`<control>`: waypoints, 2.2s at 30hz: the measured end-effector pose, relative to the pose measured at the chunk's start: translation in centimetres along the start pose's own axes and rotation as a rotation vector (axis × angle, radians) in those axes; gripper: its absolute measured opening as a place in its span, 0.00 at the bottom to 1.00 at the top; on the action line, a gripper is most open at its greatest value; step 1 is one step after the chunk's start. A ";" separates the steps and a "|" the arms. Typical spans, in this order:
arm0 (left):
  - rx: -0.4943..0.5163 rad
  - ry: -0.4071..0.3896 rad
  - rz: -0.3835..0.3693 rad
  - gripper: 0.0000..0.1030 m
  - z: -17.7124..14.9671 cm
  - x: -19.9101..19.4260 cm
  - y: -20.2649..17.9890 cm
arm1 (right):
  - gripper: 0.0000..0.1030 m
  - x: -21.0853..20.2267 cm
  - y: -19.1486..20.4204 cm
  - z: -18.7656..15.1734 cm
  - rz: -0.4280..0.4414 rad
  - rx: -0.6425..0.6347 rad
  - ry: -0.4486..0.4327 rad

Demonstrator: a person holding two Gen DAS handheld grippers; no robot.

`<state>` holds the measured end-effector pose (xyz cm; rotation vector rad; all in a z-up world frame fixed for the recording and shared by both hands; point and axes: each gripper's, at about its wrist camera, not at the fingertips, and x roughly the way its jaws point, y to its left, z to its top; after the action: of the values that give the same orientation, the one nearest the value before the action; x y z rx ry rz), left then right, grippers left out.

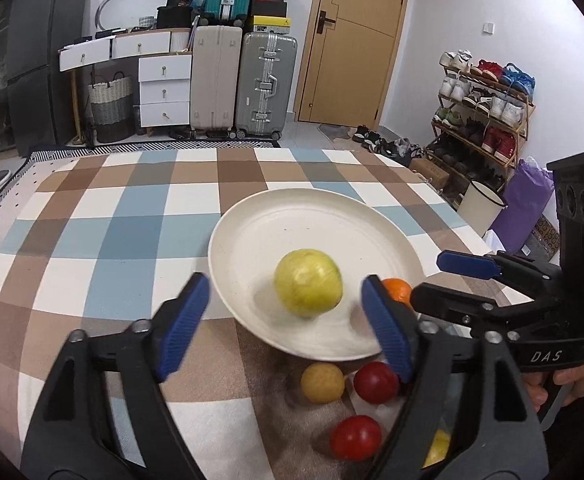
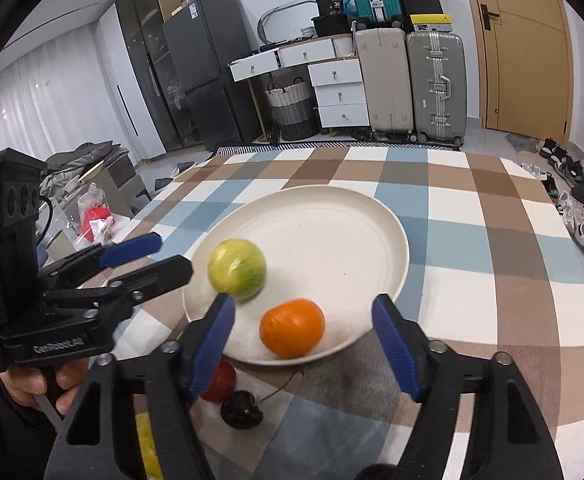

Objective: Organize fruits
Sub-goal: 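Carry the pomelo and orange onto the white plate and release both, then move both grippers back toward the remaining fruits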

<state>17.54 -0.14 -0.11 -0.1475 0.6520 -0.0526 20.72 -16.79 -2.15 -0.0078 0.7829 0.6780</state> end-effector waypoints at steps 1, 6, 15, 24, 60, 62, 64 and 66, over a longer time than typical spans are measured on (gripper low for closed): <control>0.004 -0.004 0.008 0.82 -0.1 -0.4 0.0 | 0.81 -0.2 0.1 -0.2 -0.005 -0.005 0.003; 0.021 -0.026 0.051 1.00 -0.5 -3.2 0.0 | 0.99 -2.0 1.3 -0.7 -0.023 -0.052 -0.027; 0.017 -0.022 0.056 0.99 -2.9 -7.8 0.1 | 0.99 -4.8 1.9 -2.8 -0.086 -0.062 -0.015; -0.008 -0.026 0.016 0.99 -5.8 -11.4 -0.2 | 0.99 -7.3 0.6 -5.7 -0.117 0.011 0.025; 0.110 0.199 0.005 0.99 -11.5 -8.7 -3.4 | 0.99 -6.4 -0.5 -8.4 -0.127 0.050 0.140; 0.113 0.215 0.011 0.98 -11.6 -8.4 -3.4 | 0.99 -6.2 -0.6 -8.4 -0.123 0.055 0.138; 0.109 0.230 -0.001 0.91 -11.6 -8.2 -3.3 | 0.98 -6.1 -0.7 -8.4 -0.124 0.053 0.126; 0.099 0.238 -0.019 0.86 -11.6 -8.1 -3.2 | 0.94 -5.9 -0.6 -8.4 -0.127 0.045 0.127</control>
<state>4.05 -3.92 -3.88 -0.0525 0.8834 -0.1221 12.63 -22.69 -4.52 -0.0594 0.9123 0.5433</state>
